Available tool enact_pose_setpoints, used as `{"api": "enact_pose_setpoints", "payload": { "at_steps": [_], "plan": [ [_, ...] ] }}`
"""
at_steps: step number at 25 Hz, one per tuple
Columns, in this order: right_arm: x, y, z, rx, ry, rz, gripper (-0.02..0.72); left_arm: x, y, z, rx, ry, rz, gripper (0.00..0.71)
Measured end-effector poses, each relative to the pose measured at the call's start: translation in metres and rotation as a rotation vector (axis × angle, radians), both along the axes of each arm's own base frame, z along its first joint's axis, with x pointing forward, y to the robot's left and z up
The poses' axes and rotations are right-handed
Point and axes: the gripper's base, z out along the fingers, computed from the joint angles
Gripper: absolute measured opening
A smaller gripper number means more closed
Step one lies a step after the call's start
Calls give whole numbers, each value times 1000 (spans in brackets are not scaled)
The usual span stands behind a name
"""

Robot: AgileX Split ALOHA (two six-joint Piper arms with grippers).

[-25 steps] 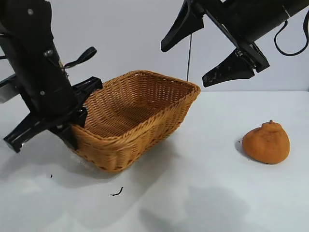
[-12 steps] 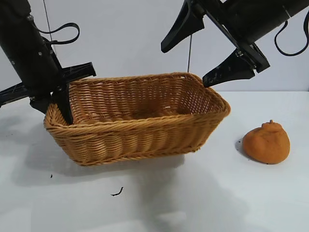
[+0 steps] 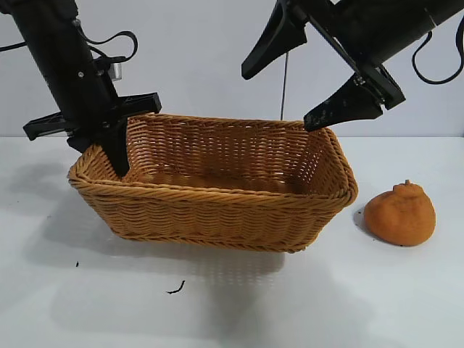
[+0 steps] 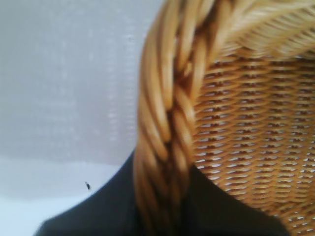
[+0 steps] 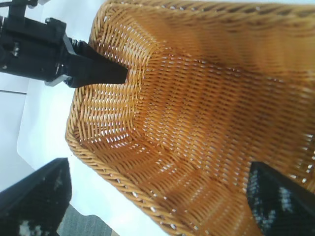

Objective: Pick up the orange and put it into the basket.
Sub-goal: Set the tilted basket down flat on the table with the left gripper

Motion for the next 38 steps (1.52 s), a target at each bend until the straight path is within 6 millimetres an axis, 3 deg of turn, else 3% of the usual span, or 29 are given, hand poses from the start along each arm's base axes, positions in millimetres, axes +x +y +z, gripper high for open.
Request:
{"api": "enact_pose_setpoints", "payload": {
  "at_steps": [10, 20, 38],
  "plan": [
    [0, 0, 0, 0, 0, 0, 696, 9, 26, -1, -34, 10, 110, 92],
    [0, 0, 0, -1, 0, 0, 696, -13, 32, -47, -24, 49, 161, 92],
    [0, 0, 0, -1, 0, 0, 696, -14, 31, -49, -33, 19, 109, 106]
  ]
}}
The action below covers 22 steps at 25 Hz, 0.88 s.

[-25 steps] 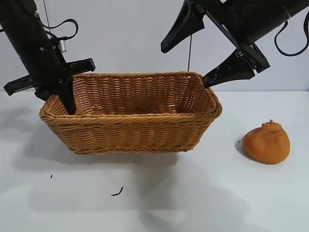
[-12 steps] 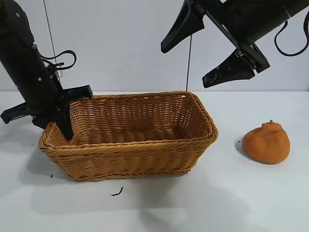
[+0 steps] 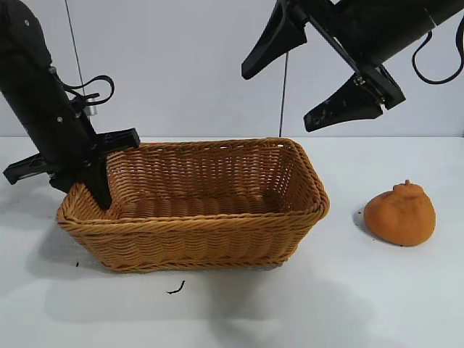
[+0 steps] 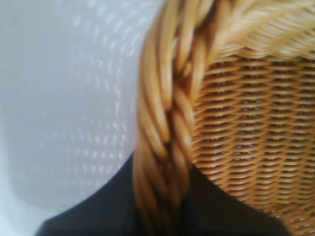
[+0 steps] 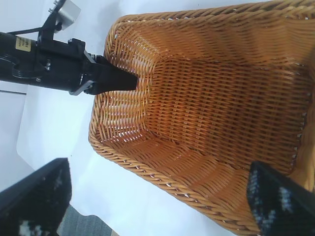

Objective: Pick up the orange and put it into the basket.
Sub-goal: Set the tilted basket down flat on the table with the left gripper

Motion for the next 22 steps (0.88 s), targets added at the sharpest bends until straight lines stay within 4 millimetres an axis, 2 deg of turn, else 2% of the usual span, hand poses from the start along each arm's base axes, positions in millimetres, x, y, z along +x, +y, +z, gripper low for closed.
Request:
{"api": "enact_pose_setpoints", "payload": {
  "at_steps": [2, 6, 8, 11, 15, 17, 22],
  "plan": [
    [0, 0, 0, 0, 0, 0, 696, 0, -1, 0, -7, 4, 4, 183],
    [0, 0, 0, 0, 0, 0, 696, -1, -1, 0, -8, 9, 2, 510],
    [0, 0, 0, 0, 0, 0, 696, -2, -1, 0, -8, 17, 1, 613],
    [0, 0, 0, 0, 0, 0, 696, -3, -1, 0, -8, 36, -4, 659],
    [0, 0, 0, 0, 0, 0, 696, -6, -1, 1, -9, 61, -12, 673],
    [0, 0, 0, 0, 0, 0, 696, -7, 0, 9, -9, 49, -17, 673],
    [0, 0, 0, 0, 0, 0, 696, -2, 0, 58, 5, -24, -67, 673]
  ]
}}
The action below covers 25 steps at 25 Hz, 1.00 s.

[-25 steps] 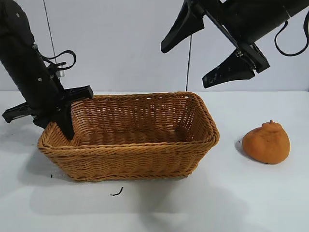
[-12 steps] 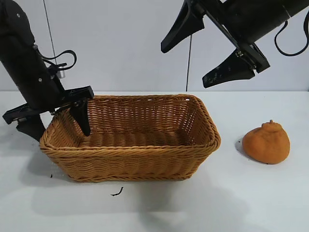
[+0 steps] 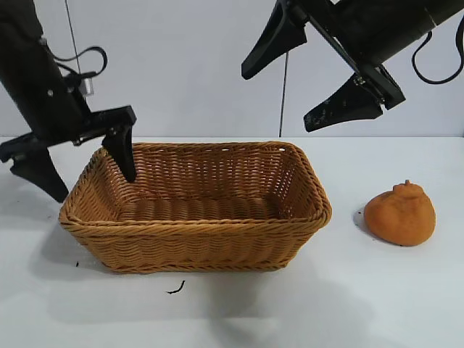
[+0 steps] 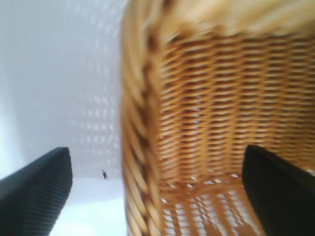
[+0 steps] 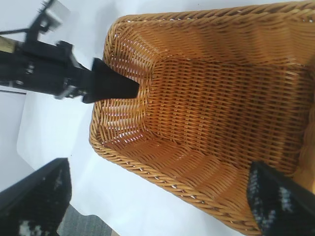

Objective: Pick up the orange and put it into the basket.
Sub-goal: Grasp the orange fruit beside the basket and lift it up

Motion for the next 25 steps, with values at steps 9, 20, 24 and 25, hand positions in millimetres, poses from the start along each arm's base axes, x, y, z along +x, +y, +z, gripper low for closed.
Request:
{"api": "enact_pose_setpoints", "payload": {
  "at_steps": [9, 20, 24, 25],
  "plan": [
    [0, 0, 0, -2, -1, 1, 696, 13, 13, 67, 170, -74, -61, 673],
    [0, 0, 0, -2, -1, 1, 696, 23, 72, 74, 295, -92, 36, 673],
    [0, 0, 0, -2, -1, 1, 696, 25, 89, 74, 305, -91, 45, 673],
    [0, 0, 0, -2, -1, 1, 696, 24, 90, 75, 305, -93, 44, 673]
  ]
}}
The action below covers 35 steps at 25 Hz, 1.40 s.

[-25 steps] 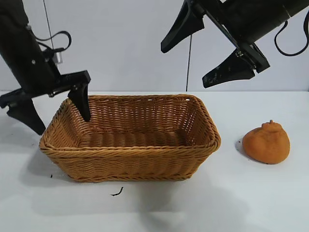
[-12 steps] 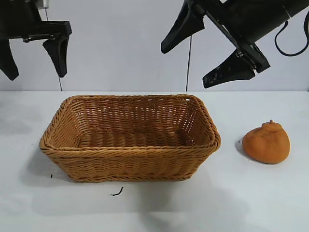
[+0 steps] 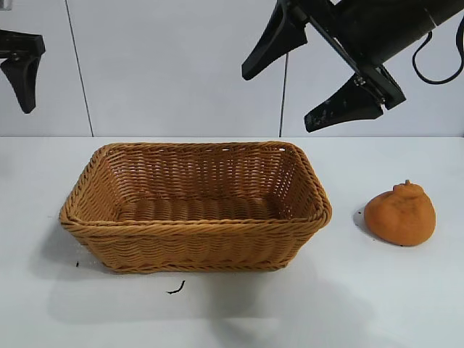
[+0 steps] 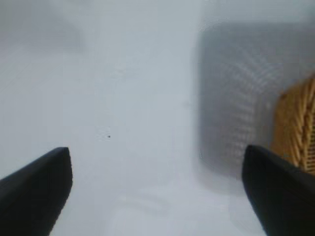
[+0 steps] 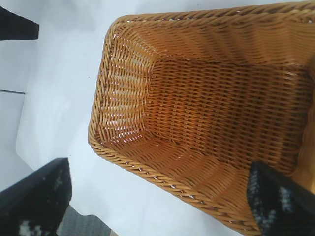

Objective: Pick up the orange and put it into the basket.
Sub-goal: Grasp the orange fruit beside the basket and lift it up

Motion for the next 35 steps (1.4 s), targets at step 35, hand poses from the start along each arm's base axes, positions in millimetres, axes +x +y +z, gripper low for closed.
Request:
{"api": "enact_pose_setpoints", "payload": {
  "at_steps": [35],
  "plan": [
    [0, 0, 0, -3, -1, 1, 696, -366, 20, 13, -46, -477, -37, 673]
  ]
}}
